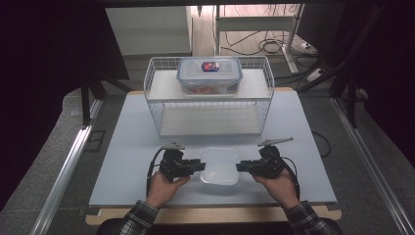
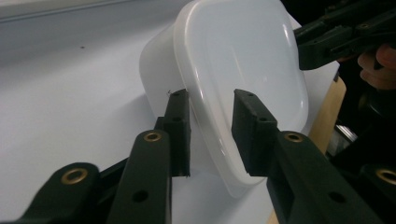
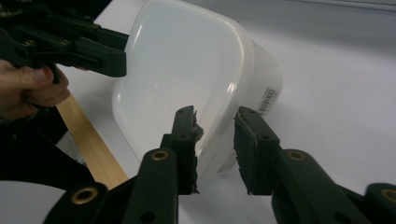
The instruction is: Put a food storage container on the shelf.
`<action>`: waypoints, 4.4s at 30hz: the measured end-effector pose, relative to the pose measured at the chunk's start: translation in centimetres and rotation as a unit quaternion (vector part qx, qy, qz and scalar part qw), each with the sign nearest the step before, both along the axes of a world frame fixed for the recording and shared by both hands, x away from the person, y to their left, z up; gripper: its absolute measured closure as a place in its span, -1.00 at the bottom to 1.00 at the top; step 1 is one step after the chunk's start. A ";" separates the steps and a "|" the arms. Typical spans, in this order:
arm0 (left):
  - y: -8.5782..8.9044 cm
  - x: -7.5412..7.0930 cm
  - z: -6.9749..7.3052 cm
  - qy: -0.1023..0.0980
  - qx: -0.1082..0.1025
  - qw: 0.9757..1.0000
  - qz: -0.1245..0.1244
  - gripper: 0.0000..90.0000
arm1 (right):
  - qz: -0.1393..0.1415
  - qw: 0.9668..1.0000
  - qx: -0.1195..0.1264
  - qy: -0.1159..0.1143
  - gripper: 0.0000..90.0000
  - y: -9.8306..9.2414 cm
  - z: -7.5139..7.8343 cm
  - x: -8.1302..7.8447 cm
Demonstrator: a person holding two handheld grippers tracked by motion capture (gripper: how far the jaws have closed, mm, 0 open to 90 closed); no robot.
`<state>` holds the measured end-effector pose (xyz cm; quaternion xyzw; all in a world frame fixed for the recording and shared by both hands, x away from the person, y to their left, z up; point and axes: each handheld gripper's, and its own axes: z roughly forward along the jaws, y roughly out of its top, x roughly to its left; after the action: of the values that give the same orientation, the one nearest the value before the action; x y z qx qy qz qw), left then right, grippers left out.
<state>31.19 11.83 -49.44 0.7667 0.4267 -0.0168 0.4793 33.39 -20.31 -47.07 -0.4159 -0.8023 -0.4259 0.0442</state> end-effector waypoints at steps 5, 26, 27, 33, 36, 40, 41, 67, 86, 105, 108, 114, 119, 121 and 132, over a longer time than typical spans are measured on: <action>0.2 -0.2 0.0 -0.013 -0.006 1.000 0.019 0.68 | -0.011 0.999 0.040 0.004 0.78 -0.5 -0.3 0.2; 0.2 -0.8 0.9 -0.045 0.002 0.998 0.048 0.73 | -0.010 0.997 0.022 -0.072 0.77 0.3 0.6 -0.2; 0.2 -0.8 1.1 -0.050 0.003 0.998 0.049 0.73 | -0.010 0.997 0.024 -0.076 0.77 0.3 0.8 -0.2; 0.7 -1.0 2.7 -0.079 0.016 0.995 0.054 0.73 | 0.001 0.995 0.026 -0.092 0.77 0.8 1.8 0.0; 1.1 -1.1 3.3 -0.087 0.016 0.994 0.058 0.73 | 0.006 0.994 0.030 -0.102 0.77 1.2 2.5 0.2; 1.5 -1.1 4.1 -0.095 0.016 0.993 0.065 0.72 | 0.012 0.993 0.029 -0.115 0.77 1.8 3.4 0.5; 1.7 -1.0 4.4 -0.097 0.016 0.993 0.066 0.72 | 0.012 0.993 0.029 -0.117 0.77 1.9 3.7 0.6; 2.3 1.0 11.4 -0.162 0.021 0.983 0.079 0.72 | 0.009 0.983 0.045 -0.180 0.77 2.8 10.6 2.8; 2.5 2.9 15.9 -0.183 0.015 0.979 0.088 0.72 | 0.001 0.976 0.051 -0.209 0.76 3.3 15.3 4.7; 2.4 4.7 19.5 -0.193 0.017 0.977 0.092 0.73 | -0.009 0.973 0.053 -0.226 0.75 3.5 18.5 6.8; 2.4 4.9 20.3 -0.198 0.018 0.976 0.094 0.73 | -0.011 0.972 0.054 -0.229 0.74 3.5 19.1 7.1; 2.4 5.3 21.6 -0.204 0.017 0.974 0.093 0.74 | -0.016 0.971 0.057 -0.233 0.74 3.6 20.3 7.6; 2.5 5.8 22.4 -0.204 0.015 0.974 0.093 0.74 | -0.019 0.970 0.058 -0.236 0.74 3.7 21.1 8.0; 2.5 6.1 22.7 -0.205 0.014 0.974 0.094 0.74 | -0.021 0.969 0.057 -0.238 0.74 3.8 21.5 8.2; 2.8 8.4 23.7 -0.202 0.016 0.974 0.101 0.74 | -0.040 0.969 0.050 -0.240 0.73 4.5 22.9 9.9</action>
<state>39.55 14.60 -25.73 0.7152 0.3964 0.1935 0.5422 43.29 -15.81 -24.21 -0.3300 -0.7499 -0.5544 -0.1462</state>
